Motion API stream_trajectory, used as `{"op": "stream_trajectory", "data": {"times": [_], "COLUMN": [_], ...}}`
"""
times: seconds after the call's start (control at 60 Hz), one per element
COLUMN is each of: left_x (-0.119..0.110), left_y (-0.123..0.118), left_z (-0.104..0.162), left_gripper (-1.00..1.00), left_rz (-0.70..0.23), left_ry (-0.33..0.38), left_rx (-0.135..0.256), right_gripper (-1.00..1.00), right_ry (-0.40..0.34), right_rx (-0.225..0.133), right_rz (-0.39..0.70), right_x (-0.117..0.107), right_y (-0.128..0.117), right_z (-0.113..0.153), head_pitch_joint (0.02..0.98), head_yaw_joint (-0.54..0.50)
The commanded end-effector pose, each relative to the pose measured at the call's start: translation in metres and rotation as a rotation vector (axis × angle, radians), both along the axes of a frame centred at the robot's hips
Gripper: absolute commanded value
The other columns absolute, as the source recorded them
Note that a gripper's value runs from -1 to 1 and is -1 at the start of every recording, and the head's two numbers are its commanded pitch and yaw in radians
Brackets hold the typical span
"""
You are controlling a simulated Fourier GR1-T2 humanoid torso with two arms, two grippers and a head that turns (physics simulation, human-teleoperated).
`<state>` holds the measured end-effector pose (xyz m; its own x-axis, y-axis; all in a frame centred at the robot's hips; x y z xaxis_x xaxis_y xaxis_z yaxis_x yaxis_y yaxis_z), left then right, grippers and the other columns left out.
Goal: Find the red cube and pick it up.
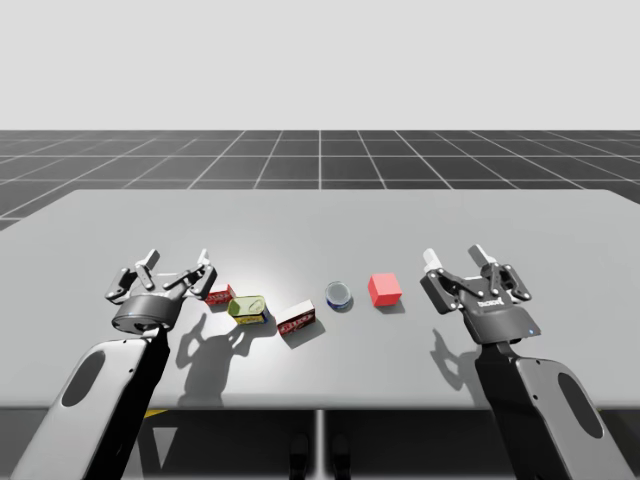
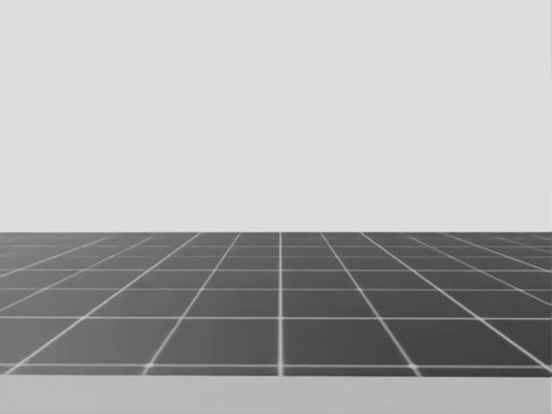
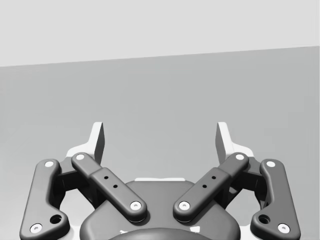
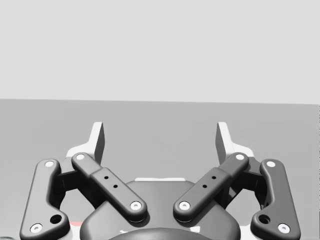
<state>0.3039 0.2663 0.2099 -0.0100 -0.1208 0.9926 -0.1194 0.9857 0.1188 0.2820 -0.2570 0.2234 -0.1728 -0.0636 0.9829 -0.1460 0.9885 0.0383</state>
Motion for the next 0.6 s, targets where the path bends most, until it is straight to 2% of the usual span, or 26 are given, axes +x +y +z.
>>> {"op": "stream_trajectory", "data": {"times": [0.017,0.067,0.15,0.233,0.6], "left_x": [-0.0002,-0.0003,-0.0003,-0.0003,-0.0007], "left_y": [-0.0002,-0.0003,-0.0002,0.0001,0.0005], "left_z": [0.0000,0.0001,0.0004,0.0005,0.0003], "left_gripper": [-1.00,-1.00,-1.00,-1.00,-1.00], "left_rz": [0.003,0.003,0.004,0.005,0.009], "left_ry": [-0.001,-0.001,-0.001,-0.001,-0.003], "left_rx": [0.007,0.008,0.007,0.008,0.015], "right_gripper": [-1.00,-1.00,-1.00,-1.00,-1.00], "right_ry": [0.016,0.031,0.073,0.077,0.066], "right_rx": [0.035,0.013,0.026,0.028,0.021], "right_rz": [-0.033,0.002,0.034,0.028,-0.004], "right_x": [-0.0021,-0.0008,0.0006,0.0011,0.0021], "right_y": [0.0003,0.0002,-0.0008,-0.0010,-0.0030], "right_z": [-0.0013,-0.0030,-0.0021,-0.0023,-0.0023], "head_pitch_joint": [0.081,0.085,0.102,0.132,0.413], "head_yaw_joint": [0.01,0.01,0.02,0.02,0.00]}}
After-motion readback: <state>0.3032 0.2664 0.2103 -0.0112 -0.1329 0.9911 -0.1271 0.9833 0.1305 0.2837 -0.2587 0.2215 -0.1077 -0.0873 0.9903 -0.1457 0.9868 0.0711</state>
